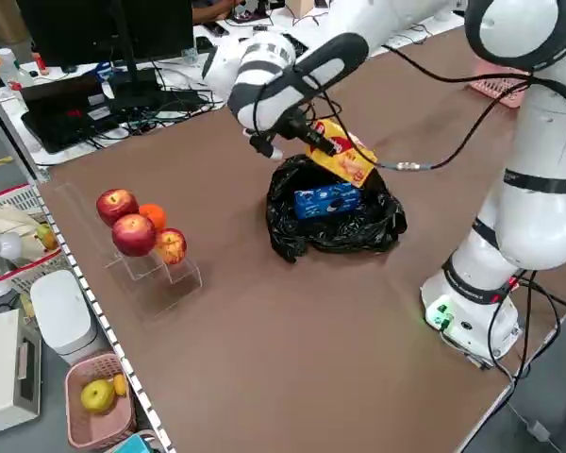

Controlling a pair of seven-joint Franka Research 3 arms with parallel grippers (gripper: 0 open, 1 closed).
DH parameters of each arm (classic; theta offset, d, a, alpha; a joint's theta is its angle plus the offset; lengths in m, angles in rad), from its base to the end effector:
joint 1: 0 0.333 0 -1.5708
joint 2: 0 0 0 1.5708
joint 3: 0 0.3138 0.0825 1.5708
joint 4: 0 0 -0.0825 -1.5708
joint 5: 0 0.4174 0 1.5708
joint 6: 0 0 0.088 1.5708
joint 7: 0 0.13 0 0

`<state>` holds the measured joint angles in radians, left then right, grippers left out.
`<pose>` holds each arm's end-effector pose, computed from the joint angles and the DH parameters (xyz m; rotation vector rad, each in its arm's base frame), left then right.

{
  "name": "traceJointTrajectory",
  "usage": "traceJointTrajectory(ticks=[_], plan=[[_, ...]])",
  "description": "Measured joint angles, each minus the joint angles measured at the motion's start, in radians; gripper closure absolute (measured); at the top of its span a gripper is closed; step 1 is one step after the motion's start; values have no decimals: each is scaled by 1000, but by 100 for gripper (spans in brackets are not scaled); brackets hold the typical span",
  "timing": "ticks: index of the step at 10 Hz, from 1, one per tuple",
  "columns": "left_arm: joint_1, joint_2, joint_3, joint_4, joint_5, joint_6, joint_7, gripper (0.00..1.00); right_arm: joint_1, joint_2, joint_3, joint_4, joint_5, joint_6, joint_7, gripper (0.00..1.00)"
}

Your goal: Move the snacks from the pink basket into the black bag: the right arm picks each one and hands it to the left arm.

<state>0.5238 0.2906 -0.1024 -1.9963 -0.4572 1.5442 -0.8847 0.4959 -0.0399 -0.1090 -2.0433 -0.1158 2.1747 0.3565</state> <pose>0.5022 0.1611 0.2557 1.9468 1.7556 -1.1444 0.5513 0.2171 0.4368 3.0963 0.1359 0.3021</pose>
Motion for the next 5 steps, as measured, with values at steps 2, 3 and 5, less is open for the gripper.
traceJointTrajectory(ticks=[2, 3, 5], plan=[[6, 25, -2, -1, -1, 15, 46, 65, -100, -47, -2, -102, 0, -11, -29, 0], [7, 25, -2, -1, -1, 15, 64, 57, -138, -58, -2, -134, 0, -15, -36, 0], [19, 22, -2, 0, -1, 14, 79, 39, -212, -63, -3, -177, 0, -12, -118, 0]])
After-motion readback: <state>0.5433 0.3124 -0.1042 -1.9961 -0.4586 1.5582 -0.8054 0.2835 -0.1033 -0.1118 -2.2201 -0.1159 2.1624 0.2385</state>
